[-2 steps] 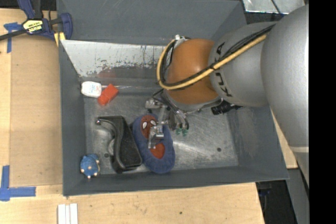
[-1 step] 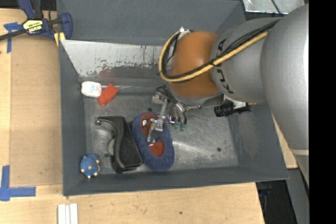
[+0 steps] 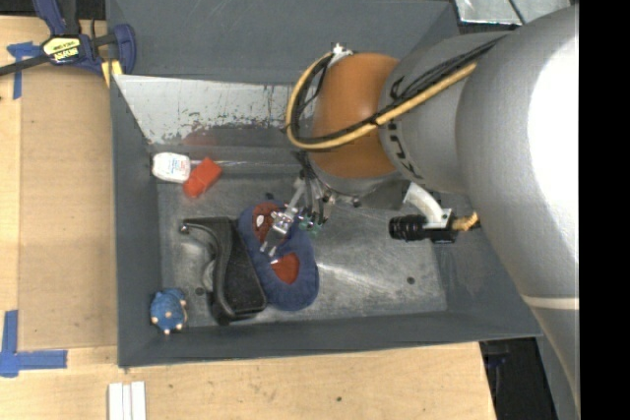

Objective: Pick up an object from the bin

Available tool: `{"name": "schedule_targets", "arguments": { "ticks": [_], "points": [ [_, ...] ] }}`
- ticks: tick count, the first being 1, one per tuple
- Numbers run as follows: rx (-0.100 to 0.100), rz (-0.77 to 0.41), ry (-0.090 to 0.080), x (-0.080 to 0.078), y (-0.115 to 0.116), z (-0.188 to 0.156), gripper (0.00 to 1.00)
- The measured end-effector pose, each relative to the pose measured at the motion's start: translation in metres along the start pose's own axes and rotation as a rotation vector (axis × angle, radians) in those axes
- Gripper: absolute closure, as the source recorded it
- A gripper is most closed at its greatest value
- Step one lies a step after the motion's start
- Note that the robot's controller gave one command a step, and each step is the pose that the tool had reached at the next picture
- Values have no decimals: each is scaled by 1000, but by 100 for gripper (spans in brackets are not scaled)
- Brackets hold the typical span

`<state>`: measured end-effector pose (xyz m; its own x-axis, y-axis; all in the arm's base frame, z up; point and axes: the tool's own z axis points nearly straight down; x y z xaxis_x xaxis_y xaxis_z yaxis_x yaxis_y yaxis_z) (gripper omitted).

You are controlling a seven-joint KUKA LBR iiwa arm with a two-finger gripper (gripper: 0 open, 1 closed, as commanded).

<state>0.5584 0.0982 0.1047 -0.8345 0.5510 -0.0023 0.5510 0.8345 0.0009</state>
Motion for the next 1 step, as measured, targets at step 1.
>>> {"name": "schedule_targets", "arguments": {
  "ticks": [1],
  "points": [
    [4, 489, -2, 30, 9, 27, 0]
  ]
}}
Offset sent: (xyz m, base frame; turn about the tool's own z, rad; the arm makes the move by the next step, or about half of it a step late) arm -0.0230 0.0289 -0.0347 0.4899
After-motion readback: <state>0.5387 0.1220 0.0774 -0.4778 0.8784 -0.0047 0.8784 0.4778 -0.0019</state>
